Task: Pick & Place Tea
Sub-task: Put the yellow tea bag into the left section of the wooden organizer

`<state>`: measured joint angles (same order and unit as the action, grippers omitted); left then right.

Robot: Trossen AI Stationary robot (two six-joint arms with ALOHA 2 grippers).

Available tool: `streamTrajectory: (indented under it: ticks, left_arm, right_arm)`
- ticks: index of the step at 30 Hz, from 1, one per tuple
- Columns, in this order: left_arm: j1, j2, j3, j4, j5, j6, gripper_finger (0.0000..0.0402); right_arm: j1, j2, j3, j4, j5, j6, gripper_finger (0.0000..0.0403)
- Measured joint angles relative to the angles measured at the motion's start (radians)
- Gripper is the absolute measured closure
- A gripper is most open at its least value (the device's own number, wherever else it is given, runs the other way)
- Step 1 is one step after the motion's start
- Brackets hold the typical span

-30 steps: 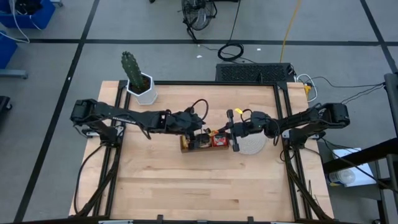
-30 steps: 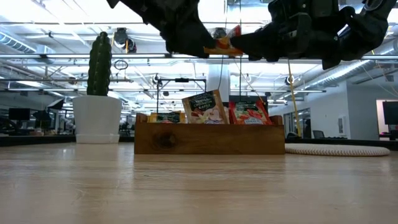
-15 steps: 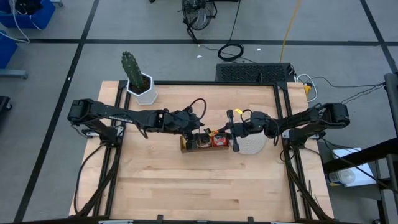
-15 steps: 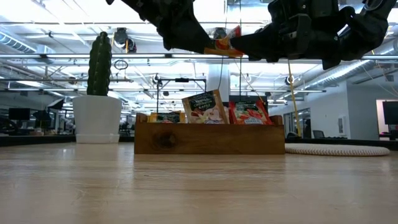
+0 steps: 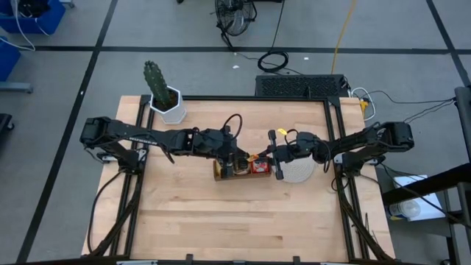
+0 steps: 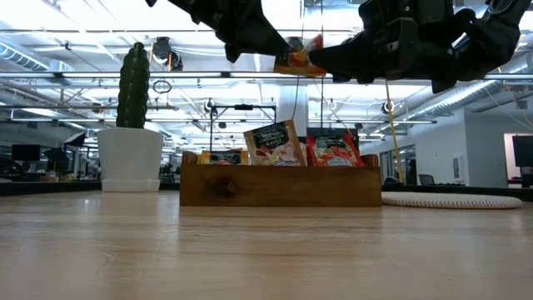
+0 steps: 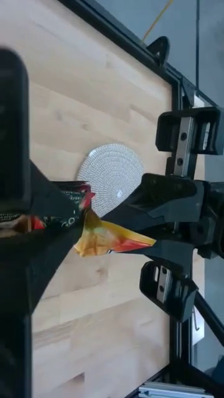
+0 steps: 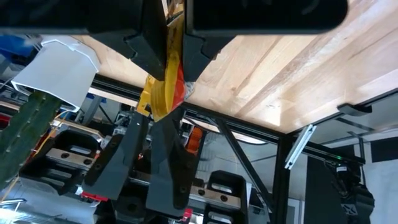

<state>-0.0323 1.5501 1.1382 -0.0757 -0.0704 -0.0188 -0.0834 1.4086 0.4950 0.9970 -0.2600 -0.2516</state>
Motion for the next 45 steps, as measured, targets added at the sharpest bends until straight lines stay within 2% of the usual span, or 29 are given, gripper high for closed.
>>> streamTrajectory:
  ticks: [4,7,11,17,20,26,33,37,45]
  left_arm:
    - [0.006,0.0,0.0,-0.001,0.001,-0.013,0.0395]
    - [0.013,0.0,0.0,-0.004,-0.001,-0.05,0.0387]
    - [0.019,0.0,0.0,-0.039,-0.002,-0.095,0.0338]
    - [0.039,0.001,0.0,-0.087,-0.004,-0.118,0.0227]
    - [0.045,0.001,0.0,-0.08,-0.004,-0.118,0.0184]
    - [0.058,0.001,0.0,-0.06,0.027,-0.107,0.0144]
    - [0.06,0.042,0.0,-0.036,0.106,-0.108,0.0162]
    - [0.06,0.072,0.0,-0.009,0.115,-0.107,0.0189]
    - [0.061,0.047,0.0,-0.007,0.116,-0.061,0.0251]
  right_arm:
    - [0.0,0.0,0.0,-0.002,0.0,0.0,0.039]
    - [0.0,0.0,0.0,-0.001,0.002,0.003,0.039]
    - [0.0,0.0,0.0,-0.001,0.002,0.004,0.039]
    - [0.0,0.0,0.0,0.001,0.002,0.003,0.039]
    - [0.0,0.0,0.0,0.005,0.002,0.003,0.039]
    - [0.0,0.0,0.0,0.008,-0.002,0.004,0.039]
    - [0.0,0.0,0.0,0.005,-0.003,0.003,0.039]
    - [0.0,0.0,0.0,0.011,0.001,0.003,0.039]
    - [0.0,0.0,0.001,0.007,0.001,0.003,0.039]
